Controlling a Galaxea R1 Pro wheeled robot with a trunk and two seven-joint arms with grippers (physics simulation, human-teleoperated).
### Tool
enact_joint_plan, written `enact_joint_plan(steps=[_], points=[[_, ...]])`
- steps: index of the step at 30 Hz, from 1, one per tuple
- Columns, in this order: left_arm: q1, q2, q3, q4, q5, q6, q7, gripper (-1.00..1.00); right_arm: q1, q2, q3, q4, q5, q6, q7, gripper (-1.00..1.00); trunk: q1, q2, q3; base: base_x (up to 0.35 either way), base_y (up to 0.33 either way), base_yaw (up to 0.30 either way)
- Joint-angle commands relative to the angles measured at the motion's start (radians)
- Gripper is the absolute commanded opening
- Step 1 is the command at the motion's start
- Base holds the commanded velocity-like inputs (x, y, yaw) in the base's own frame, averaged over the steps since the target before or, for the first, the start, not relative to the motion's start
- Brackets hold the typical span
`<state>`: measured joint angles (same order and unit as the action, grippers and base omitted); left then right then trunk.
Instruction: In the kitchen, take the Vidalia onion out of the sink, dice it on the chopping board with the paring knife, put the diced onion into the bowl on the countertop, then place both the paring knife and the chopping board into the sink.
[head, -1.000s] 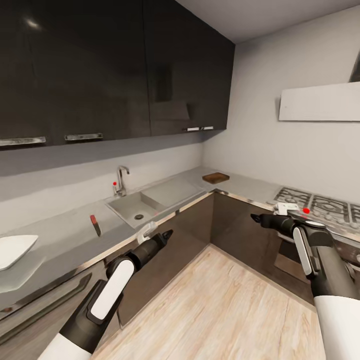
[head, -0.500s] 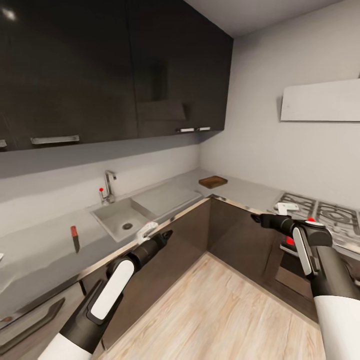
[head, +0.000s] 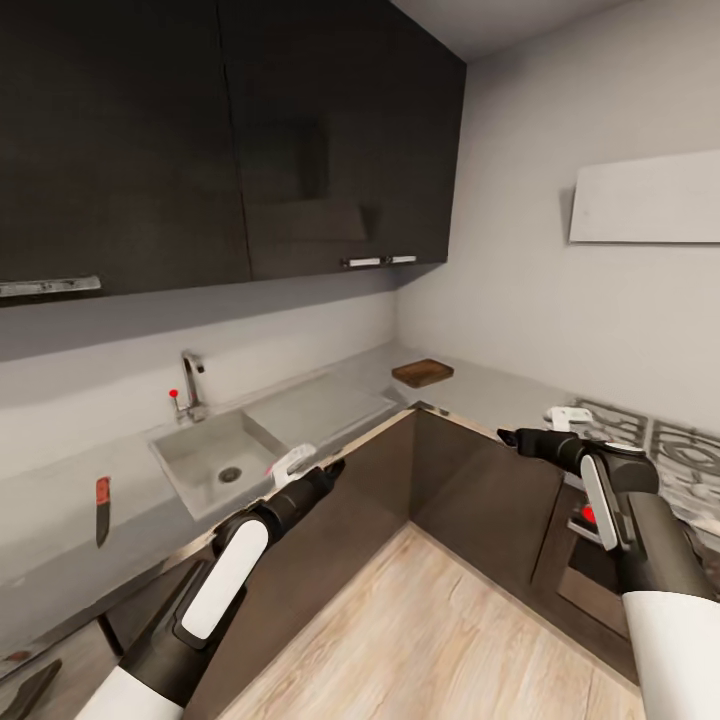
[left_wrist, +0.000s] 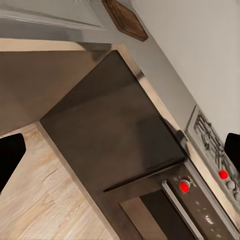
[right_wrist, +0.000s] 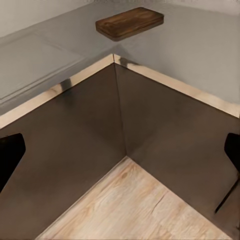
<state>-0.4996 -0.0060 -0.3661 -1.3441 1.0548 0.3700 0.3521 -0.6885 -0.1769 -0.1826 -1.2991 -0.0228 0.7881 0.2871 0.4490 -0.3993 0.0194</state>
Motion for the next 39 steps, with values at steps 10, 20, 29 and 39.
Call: enact_joint_plan(steps=[10,20,29,39], points=[[0.000,0.000,-0.001,-0.001,0.010,0.001,0.008,1.00,0.000,0.000,-0.002,0.000,-0.002,0.004,0.003,1.00,0.001,-0.001,0.000,0.346,-0.167,0.176],[0.000,0.000,-0.001,-0.001,0.010,0.001,0.008,1.00,-0.022,0.000,-0.006,0.075,0.000,0.004,-0.011,1.00,0.001,-0.001,0.000,0.346,-0.162,0.068],[0.001,-0.002,-0.002,-0.001,0.010,0.001,0.008,1.00,-0.077,0.000,-0.008,0.200,-0.003,-0.002,-0.097,1.00,0.001,-0.001,0.000,0.346,-0.157,0.001],[0.001,-0.002,-0.002,-0.001,0.011,0.001,0.008,1.00,-0.074,0.000,-0.002,0.196,-0.004,-0.009,-0.098,1.00,0.001,-0.001,0.000,0.346,-0.155,0.000]])
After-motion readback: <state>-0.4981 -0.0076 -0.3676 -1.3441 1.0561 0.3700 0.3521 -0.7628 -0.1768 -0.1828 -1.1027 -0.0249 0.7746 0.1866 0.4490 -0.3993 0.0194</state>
